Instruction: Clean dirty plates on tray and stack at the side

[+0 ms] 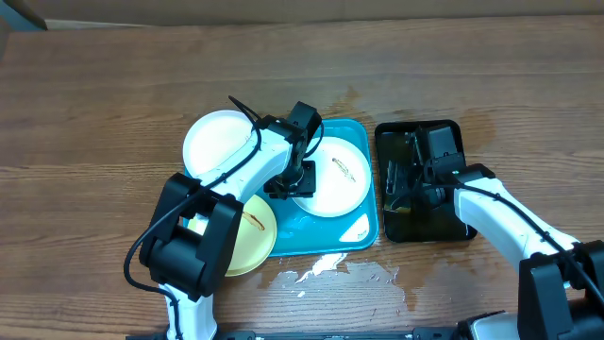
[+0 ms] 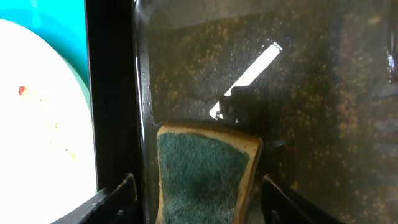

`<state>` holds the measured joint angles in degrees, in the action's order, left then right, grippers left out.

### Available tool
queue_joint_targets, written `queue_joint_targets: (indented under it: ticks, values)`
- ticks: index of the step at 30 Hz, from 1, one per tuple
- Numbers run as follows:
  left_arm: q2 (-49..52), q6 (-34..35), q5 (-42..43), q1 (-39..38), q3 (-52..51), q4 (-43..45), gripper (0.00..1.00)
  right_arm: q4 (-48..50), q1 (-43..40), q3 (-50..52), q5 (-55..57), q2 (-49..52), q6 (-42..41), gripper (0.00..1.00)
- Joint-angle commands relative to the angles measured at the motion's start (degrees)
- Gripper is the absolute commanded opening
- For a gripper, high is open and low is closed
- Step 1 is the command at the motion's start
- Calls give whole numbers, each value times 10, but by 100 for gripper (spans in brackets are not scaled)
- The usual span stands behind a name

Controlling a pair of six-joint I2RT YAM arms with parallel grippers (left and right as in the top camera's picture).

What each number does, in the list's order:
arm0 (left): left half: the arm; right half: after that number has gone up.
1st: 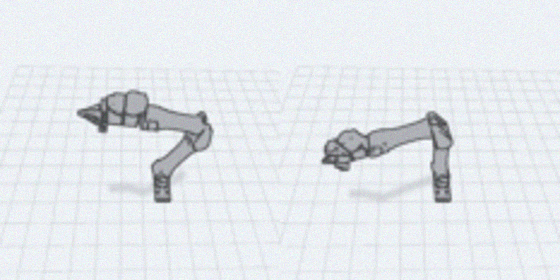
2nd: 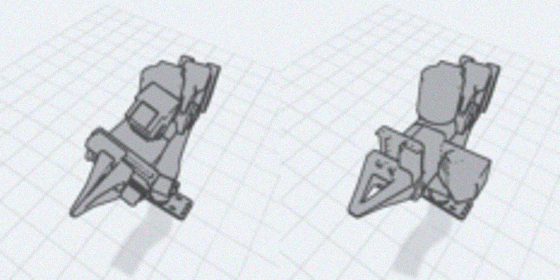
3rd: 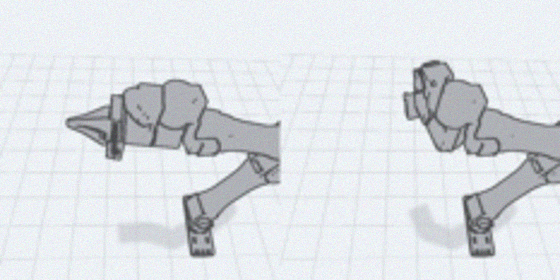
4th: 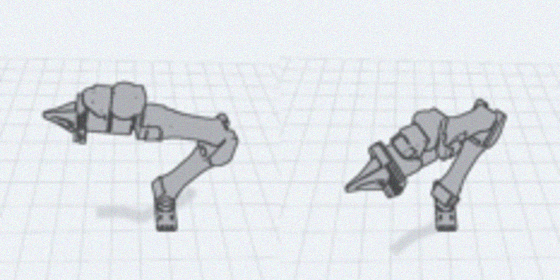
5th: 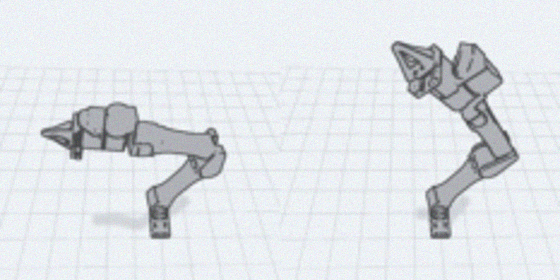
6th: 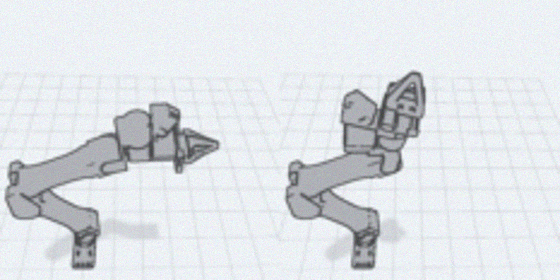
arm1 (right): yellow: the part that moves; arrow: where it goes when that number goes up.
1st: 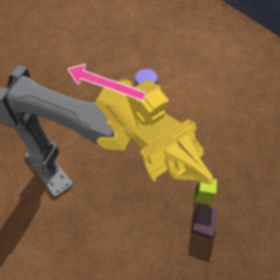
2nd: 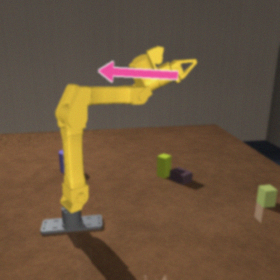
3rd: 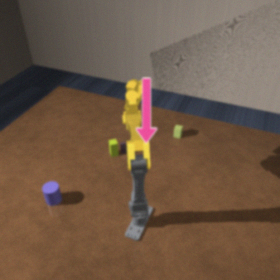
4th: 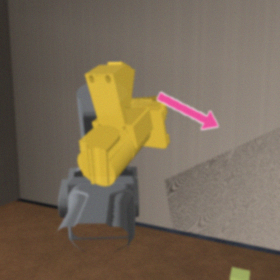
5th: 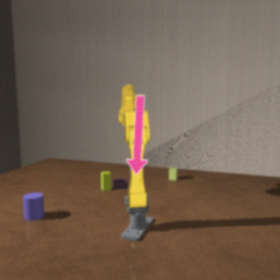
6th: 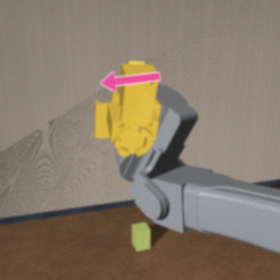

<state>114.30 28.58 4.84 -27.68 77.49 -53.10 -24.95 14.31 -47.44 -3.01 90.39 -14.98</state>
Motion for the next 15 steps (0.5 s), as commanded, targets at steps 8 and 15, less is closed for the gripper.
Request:
queue_joint_targets:
  ticks: [8, 15]
  values:
    - [7, 7, -8, -1, -1, 0, 45, 21, 2, 3, 6, 3, 0, 63]
    - [7, 7, -8, -1, -1, 0, 45, 32, 2, 3, 10, 30, -1, 60]
